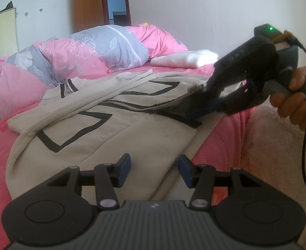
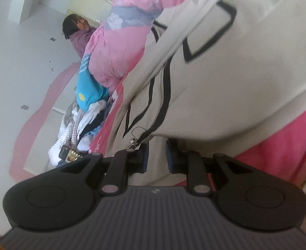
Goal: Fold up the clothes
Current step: 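Pull the zipper slider along the zipper with the right gripper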
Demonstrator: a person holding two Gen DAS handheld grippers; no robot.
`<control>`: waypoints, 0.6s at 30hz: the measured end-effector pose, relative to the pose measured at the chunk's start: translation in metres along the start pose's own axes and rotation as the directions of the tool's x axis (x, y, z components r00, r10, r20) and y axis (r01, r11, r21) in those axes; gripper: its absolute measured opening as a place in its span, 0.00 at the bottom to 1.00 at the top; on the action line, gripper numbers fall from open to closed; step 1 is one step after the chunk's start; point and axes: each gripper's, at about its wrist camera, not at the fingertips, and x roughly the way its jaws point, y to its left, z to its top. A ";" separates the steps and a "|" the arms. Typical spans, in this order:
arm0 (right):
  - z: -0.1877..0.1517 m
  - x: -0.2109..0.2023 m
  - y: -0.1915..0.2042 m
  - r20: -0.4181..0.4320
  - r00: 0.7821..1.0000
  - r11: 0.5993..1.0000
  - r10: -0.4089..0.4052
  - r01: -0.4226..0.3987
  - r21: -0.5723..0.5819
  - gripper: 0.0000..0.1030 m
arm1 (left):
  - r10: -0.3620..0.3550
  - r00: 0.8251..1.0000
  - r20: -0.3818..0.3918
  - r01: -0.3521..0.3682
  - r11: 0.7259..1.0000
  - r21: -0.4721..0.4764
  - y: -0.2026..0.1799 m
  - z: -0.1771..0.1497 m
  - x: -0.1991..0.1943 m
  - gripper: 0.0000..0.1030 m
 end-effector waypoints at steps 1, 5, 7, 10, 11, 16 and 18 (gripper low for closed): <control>0.001 -0.004 0.002 0.012 1.000 1.000 -0.009 0.009 -0.010 0.17 | 0.000 1.000 0.000 0.000 1.000 0.000 0.000 0.000 0.000 0.51; 0.003 -0.003 -0.006 -0.008 0.997 0.997 -0.071 0.071 -0.003 0.17 | 0.001 1.000 0.001 -0.001 1.000 0.000 0.000 0.000 0.001 0.52; -0.002 0.003 -0.009 -0.028 0.997 0.998 -0.067 0.067 0.005 0.17 | 0.002 1.000 0.000 -0.002 1.000 0.000 0.000 -0.001 0.000 0.52; -0.007 0.011 -0.009 -0.042 0.998 0.999 -0.041 0.042 0.000 0.17 | 0.004 1.000 -0.001 -0.004 1.000 0.001 -0.001 -0.001 -0.001 0.52; -0.008 0.013 -0.007 -0.045 0.998 0.999 -0.039 0.039 -0.008 0.17 | 0.005 1.000 -0.001 -0.005 1.000 0.001 -0.001 -0.001 -0.001 0.52; -0.011 0.011 -0.002 -0.013 0.999 0.997 -0.051 0.051 -0.054 0.06 | 0.004 1.000 -0.002 -0.004 1.000 0.000 -0.001 -0.001 -0.002 0.52; -0.014 0.008 0.002 0.010 0.998 0.995 -0.056 0.056 -0.082 0.05 | 0.003 1.000 -0.002 -0.003 1.000 -0.001 -0.001 -0.001 -0.003 0.52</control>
